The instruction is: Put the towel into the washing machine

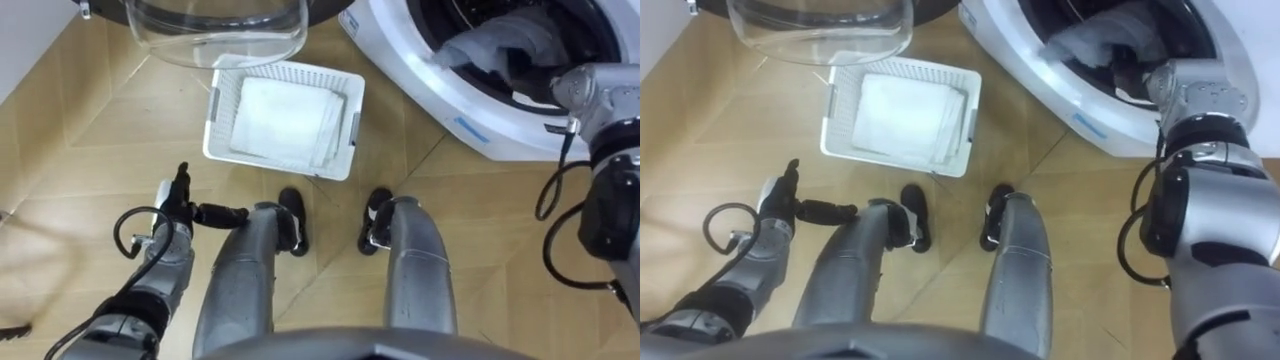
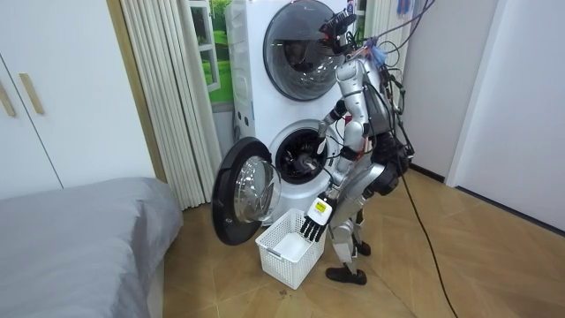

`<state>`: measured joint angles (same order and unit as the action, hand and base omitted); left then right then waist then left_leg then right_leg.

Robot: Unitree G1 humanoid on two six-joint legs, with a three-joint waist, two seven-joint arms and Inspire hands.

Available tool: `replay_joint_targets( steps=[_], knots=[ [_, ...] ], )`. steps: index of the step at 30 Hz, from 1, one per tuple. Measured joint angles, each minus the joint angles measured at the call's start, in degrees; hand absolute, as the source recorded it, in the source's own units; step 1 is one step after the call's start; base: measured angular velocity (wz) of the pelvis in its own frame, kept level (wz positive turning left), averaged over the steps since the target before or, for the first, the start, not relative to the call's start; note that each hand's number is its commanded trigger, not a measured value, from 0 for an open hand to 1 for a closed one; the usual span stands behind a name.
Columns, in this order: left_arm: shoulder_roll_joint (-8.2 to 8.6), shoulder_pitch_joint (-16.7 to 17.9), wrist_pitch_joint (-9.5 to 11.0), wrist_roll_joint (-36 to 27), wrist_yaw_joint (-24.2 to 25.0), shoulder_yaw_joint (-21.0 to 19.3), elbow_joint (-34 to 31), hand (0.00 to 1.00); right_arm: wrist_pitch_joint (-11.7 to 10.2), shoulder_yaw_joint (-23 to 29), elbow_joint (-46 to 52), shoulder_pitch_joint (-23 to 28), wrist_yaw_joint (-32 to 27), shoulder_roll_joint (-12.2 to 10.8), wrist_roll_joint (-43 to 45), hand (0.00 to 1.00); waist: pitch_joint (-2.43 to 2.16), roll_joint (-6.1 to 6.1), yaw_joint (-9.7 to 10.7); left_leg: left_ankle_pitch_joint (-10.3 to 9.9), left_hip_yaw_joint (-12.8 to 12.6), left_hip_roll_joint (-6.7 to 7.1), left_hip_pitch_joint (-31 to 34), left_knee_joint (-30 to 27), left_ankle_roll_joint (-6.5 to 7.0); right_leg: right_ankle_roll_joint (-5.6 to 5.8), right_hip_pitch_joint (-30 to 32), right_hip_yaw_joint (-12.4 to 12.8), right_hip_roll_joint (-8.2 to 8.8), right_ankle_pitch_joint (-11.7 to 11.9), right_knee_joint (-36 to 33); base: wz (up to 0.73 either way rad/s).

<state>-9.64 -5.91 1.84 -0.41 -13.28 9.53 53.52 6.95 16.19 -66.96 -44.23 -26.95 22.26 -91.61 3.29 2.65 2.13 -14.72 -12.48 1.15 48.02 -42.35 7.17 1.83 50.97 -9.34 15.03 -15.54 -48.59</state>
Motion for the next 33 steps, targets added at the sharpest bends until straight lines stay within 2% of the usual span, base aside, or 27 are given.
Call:
replay_joint_targets(
  steps=[5,11,13,15,19,21,23,26,27,28,31,33],
  knots=[
    [0.03,0.1,0.0,0.0,0.0,0.9,0.6,0.00,-1.1,0.0,-0.4,0.0,0.0,0.0,-0.8,0.00,-0.03,-0.44,-1.1,0.0,-0.2,-0.20,-1.1,0.3,-0.06,-0.14,-0.9,0.3,-0.28,-0.1,0.3,0.00],
    [0.05,-0.3,-0.3,0.0,1.4,0.9,3.7,0.00,-1.8,0.4,-2.9,1.4,1.4,0.0,-0.8,0.00,-0.01,-1.07,-1.7,0.1,0.0,-0.19,-4.5,2.6,-0.02,0.37,-4.9,-0.5,-0.63,0.3,3.4,-0.02],
    [0.20,-0.2,-0.5,0.0,2.4,0.7,4.3,0.00,-3.7,0.9,-2.9,4.1,4.2,0.0,-1.0,0.00,-0.03,-1.39,-3.4,0.1,-0.3,-0.18,-7.0,4.2,-0.03,0.64,-7.2,-0.4,-0.98,0.5,5.0,-0.09],
    [-0.09,-0.5,-0.6,0.2,3.2,-0.1,4.5,0.00,-4.6,1.0,-2.8,5.9,6.0,-0.1,-1.5,0.00,-0.03,-1.56,-4.3,0.2,-0.3,-0.19,-8.5,5.7,-0.13,0.67,-8.8,-0.8,-1.12,0.6,6.2,0.03],
    [-0.30,-0.8,-0.5,0.1,5.4,-2.4,7.7,0.00,-5.1,1.4,-2.2,12.0,10.6,-1.6,-1.5,0.00,-0.10,-1.86,-4.8,0.6,0.3,-0.42,-14.1,9.4,-0.88,0.77,-15.2,-2.9,-1.87,1.0,11.0,0.07],
    [-0.33,-0.3,-0.4,0.2,5.7,-2.6,8.4,0.00,-6.0,1.4,-2.0,15.2,12.9,-2.3,-1.2,0.00,-0.17,-1.91,-5.3,0.8,0.4,-0.50,-16.6,11.2,-1.12,0.88,-18.1,-3.5,-2.31,1.3,13.0,0.00],
    [-0.34,0.5,-0.4,0.8,6.2,-3.0,8.4,0.00,-6.1,1.4,-2.0,18.8,15.5,-2.7,-0.2,0.00,-0.42,-2.11,-5.3,1.0,1.1,-0.51,-19.3,13.5,-1.51,1.07,-21.4,-4.7,-2.83,1.7,15.7,0.08],
    [-0.32,3.3,-0.4,1.5,6.7,-4.9,8.9,0.00,-6.2,1.6,-1.8,26.5,20.8,-5.2,0.2,0.00,-1.47,-2.09,-5.2,1.4,1.6,-1.00,-24.9,17.3,-2.12,1.45,-28.4,-5.8,-4.65,3.0,22.1,-0.02],
    [-0.43,4.6,-0.4,2.4,6.7,-5.3,9.0,0.00,-6.6,1.5,-1.7,29.9,22.6,-6.3,1.2,0.00,-2.47,-1.92,-5.1,1.6,1.6,-1.21,-27.2,18.9,-2.33,1.60,-31.3,-5.9,-5.43,3.7,25.0,-0.10],
    [-0.49,6.2,-0.4,2.4,6.7,-5.6,8.9,0.00,-6.6,0.5,-2.3,33.2,24.6,-7.2,2.6,0.00,-3.01,-1.78,-5.0,1.7,1.6,-1.35,-29.5,20.4,-2.51,1.72,-34.1,-5.9,-6.14,4.1,27.5,-0.12],
    [-0.45,9.5,-0.1,3.3,7.5,-7.1,8.2,0.00,-6.9,-2.3,-1.9,39.9,27.9,-9.8,9.7,0.00,-3.38,-1.55,-4.0,2.1,1.6,-1.40,-35.1,24.3,-3.19,1.84,-40.0,-6.1,-7.26,5.2,32.5,-0.09],
    [-0.45,10.7,-0.1,3.4,7.5,-7.3,8.3,0.00,-7.2,-5.1,-2.3,43.5,28.9,-10.0,13.9,0.00,-3.39,-1.55,-3.6,2.2,1.6,-1.39,-37.8,25.9,-3.42,1.91,-42.9,-6.5,-7.65,5.6,34.6,0.00]
  ],
)
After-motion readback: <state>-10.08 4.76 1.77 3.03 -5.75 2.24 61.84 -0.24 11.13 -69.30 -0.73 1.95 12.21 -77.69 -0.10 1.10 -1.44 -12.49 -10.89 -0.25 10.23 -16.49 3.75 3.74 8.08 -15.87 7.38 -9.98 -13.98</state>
